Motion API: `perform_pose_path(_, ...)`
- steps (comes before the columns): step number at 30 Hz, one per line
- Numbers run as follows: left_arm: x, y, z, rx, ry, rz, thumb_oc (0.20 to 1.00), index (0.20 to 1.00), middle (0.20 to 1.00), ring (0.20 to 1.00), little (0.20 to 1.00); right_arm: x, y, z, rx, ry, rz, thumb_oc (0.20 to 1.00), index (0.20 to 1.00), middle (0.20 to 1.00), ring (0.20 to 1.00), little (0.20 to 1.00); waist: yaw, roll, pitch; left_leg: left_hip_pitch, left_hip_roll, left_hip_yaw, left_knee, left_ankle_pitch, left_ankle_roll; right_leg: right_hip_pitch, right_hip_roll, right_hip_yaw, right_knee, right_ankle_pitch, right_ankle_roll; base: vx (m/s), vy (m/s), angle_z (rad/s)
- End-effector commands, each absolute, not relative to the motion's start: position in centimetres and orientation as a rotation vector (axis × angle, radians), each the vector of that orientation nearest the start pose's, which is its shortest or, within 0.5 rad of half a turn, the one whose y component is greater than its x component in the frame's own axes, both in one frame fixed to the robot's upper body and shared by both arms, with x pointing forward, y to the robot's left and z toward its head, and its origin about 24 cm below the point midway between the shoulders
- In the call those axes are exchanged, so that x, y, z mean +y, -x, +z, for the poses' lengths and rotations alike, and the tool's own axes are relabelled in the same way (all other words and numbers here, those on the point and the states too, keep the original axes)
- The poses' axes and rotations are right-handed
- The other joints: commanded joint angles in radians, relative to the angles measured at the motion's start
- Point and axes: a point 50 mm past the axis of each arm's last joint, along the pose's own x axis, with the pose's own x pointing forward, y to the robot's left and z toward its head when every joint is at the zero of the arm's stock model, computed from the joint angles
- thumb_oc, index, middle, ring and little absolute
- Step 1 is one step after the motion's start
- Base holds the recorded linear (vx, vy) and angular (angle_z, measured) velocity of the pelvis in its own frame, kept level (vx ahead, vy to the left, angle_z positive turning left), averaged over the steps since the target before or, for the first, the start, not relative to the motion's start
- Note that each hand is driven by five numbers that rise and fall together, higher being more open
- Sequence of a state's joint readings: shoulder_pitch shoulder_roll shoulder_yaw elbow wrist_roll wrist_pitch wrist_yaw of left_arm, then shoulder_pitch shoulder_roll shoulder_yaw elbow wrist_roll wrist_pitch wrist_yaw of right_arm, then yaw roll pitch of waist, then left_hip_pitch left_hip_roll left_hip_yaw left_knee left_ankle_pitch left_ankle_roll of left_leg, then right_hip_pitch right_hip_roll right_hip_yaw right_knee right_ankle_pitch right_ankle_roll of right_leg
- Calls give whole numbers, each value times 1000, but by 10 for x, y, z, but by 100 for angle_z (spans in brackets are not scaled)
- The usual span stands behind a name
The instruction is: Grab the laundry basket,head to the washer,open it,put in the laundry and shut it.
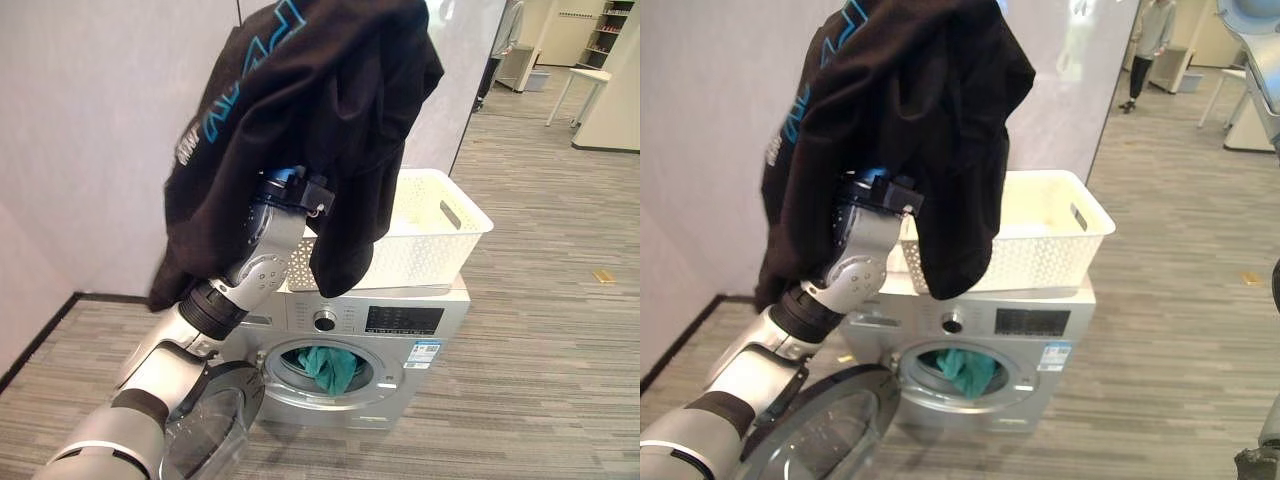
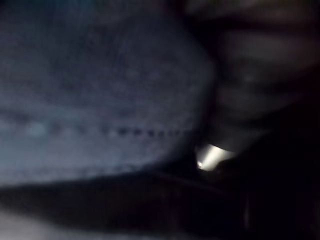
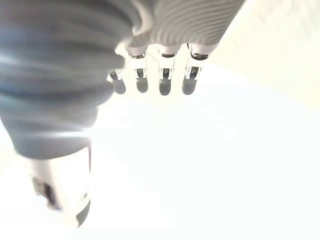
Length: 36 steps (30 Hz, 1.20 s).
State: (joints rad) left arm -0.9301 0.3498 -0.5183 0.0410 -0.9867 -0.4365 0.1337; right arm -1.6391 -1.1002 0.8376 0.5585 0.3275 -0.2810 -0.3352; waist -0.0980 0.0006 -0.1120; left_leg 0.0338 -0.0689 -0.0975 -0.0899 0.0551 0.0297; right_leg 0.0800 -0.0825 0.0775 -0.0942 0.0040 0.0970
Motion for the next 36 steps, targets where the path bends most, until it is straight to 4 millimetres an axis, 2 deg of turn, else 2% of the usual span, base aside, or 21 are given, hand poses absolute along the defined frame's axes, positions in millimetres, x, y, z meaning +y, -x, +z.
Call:
perform_pose_path(1, 66, -290, 322, -992, 512, -682, 200, 200, 200, 200, 200, -244, -289, 473, -1133, 1048, -509, 1000, 1000, 1000, 1000, 1000, 26, -57, -83, 21, 89, -18, 3, -89, -68, -24, -47, -9, 7, 27, 39, 0, 0, 0)
perform_pose_path(3, 71, -283, 324, -1037, 448, -673, 200, 200, 200, 200, 200, -293, -268, 468, -1050, 1192, -718, 1000, 1000, 1000, 1000, 1000, 23, -49, -78, 20, 91, -21, 3, -90, -69, -25, -45, -12, 8, 26, 40, 0, 0, 0)
perform_pose_path(5, 72, -281, 324, -1041, 443, -673, 200, 200, 200, 200, 200, -304, -265, 462, -1027, 1193, -749, 1000, 1000, 1000, 1000, 1000, 23, -49, -76, 20, 91, -21, 3, -90, -68, -24, -44, -12, 8, 26, 40, -6, -12, -2)
perform_pose_path(6, 82, -274, 317, -1052, 443, -663, 200, 200, 200, 200, 200, -346, -255, 436, -924, 1138, -854, 1000, 1000, 1000, 1000, 1000, 15, -22, -65, 21, 93, -21, 3, -87, -67, -27, -42, -7, 10, 29, 39, 9, -19, -5)
perform_pose_path(7, 81, -274, 316, -1046, 437, -667, 200, 200, 200, 200, 200, -348, -255, 432, -917, 1133, -856, 1000, 1000, 1000, 1000, 1000, 15, -29, -68, 24, 94, -21, 3, -93, -66, -23, -41, -8, 10, 25, 39, 18, -25, -5)
perform_pose_path(9, 97, -262, 302, -1053, 373, -649, 200, 200, 200, 200, 200, -396, -242, 386, -737, 1082, -955, 1000, 1000, 1000, 1000, 1000, -3, -9, -54, 27, 98, -28, 11, -93, -63, -22, -36, -5, 19, 18, 32, 13, -6, -2)
perform_pose_path(11, 91, -258, 295, -1027, 356, -700, 200, 200, 200, 200, 200, -420, -230, 359, -647, 1037, -1011, 1000, 1000, 1000, 1000, 1000, 7, -38, -49, 31, 97, -32, 19, -98, -62, -15, -36, -8, 22, 13, 29, 21, -29, 5)
perform_pose_path(12, 97, -253, 286, -1017, 358, -690, 200, 200, 200, 200, 200, -448, -219, 321, -499, 970, -1078, 1000, 1000, 1000, 1000, 1000, 4, -40, -33, 25, 93, -37, 54, -111, -63, -13, -36, -9, 32, 8, 25, 32, -28, 4)
perform_pose_path(13, 93, -252, 285, -1011, 357, -704, 200, 200, 200, 200, 200, -452, -213, 316, -488, 968, -1088, 1000, 1000, 1000, 1000, 1000, 12, -50, -33, 27, 93, -39, 57, -118, -63, -8, -36, -11, 31, 4, 24, 22, -42, 4)
perform_pose_path(15, 96, -245, 274, -991, 371, -723, 200, 200, 200, 200, 200, -485, -192, 246, -221, 870, -1158, 1000, 1000, 1000, 1000, 1000, 30, -64, 12, -13, 77, -50, 145, -136, -66, -6, -42, -19, 41, 3, 17, -41, -41, 5)
perform_pose_path(16, 96, -244, 274, -989, 372, -725, 200, 200, 200, 200, 200, -486, -191, 246, -218, 870, -1159, 1000, 1000, 1000, 1000, 1000, 31, -65, 12, -11, 78, -51, 148, -143, -65, -2, -41, -21, 40, -1, 16, -77, -41, 11)
perform_pose_path(18, 107, -236, 270, -1011, 353, -701, 200, 200, 200, 200, 200, -501, -166, 200, -34, 839, -1195, 1000, 1000, 1000, 1000, 1000, 44, -68, 43, -31, 71, -62, 183, -150, -68, 1, -40, -30, 44, -5, 9, -45, -43, 18)
perform_pose_path(19, 117, -231, 266, -1023, 338, -663, 200, 200, 200, 200, 200, -507, -144, 155, 115, 768, -1218, 1000, 1000, 1000, 1000, 1000, 56, -67, 65, -36, 71, -73, 189, -150, -69, 3, -37, -37, 55, -15, 4, -15, -60, 19)
perform_pose_path(21, 127, -227, 261, -1021, 326, -632, 200, 200, 200, 200, 200, -507, -117, 108, 283, 696, -1239, 1000, 1000, 1000, 1000, 1000, 66, -64, 77, -37, 76, -82, 186, -148, -69, 0, -32, -49, 74, -27, -2, 4, -57, 13)
perform_pose_path(24, 138, -221, 258, -1030, 315, -598, 200, 200, 200, 200, 200, -498, -99, 68, 412, 632, -1226, 1000, 1000, 1000, 1000, 1000, 70, -61, 84, -36, 79, -94, 177, -142, -70, -10, -24, -60, 107, -45, -10, 8, -32, 20)
perform_pose_path(26, 152, -214, 254, -1039, 314, -532, 200, 200, 200, 200, 200, -470, -80, 11, 576, 545, -1164, 1000, 1000, 1000, 1000, 1000, 75, -52, 94, -37, 83, -104, 169, -138, -69, -29, -13, -71, 144, -63, -17, 2, -45, 20)
perform_pose_path(27, 153, -214, 254, -1037, 313, -532, 200, 200, 200, 200, 200, -470, -80, 10, 578, 546, -1162, 1000, 1000, 1000, 1000, 1000, 72, -54, 92, -38, 83, -105, 169, -137, -69, -30, -13, -72, 146, -65, -17, -5, -27, 18)
perform_pose_path(29, 170, -209, 244, -1021, 311, -438, 200, 200, 200, 200, 200, -428, -61, -48, 770, 460, -1026, 1000, 1000, 1000, 1000, 1000, 75, -48, 101, -41, 84, -111, 176, -139, -70, -44, -5, -77, 170, -81, -24, -1, -53, 17)
perform_pose_path(31, 174, -208, 241, -1012, 312, -410, 200, 200, 200, 200, 200, -417, -57, -61, 822, 437, -983, 1000, 1000, 1000, 1000, 1000, 78, -47, 106, -47, 83, -113, 190, -143, -71, -47, -3, -79, 181, -89, -26, -39, -42, 10)
perform_pose_path(32, 179, -207, 235, -987, 316, -375, 200, 200, 200, 200, 200, -383, -62, -90, 922, 449, -791, 1000, 1000, 1000, 1000, 1000, 91, -45, 141, -81, 68, -111, 283, -166, -75, -66, -2, -87, 233, -114, -33, -90, -46, 16)
perform_pose_path(36, 187, -207, 225, -943, 314, -331, 200, 200, 200, 200, 200, -349, -82, -103, 923, 567, -476, 1000, 1000, 1000, 1000, 1000, 109, -43, 229, -147, 63, -117, 466, -237, -81, -119, 17, -93, 395, -196, -55, -138, -51, 15)
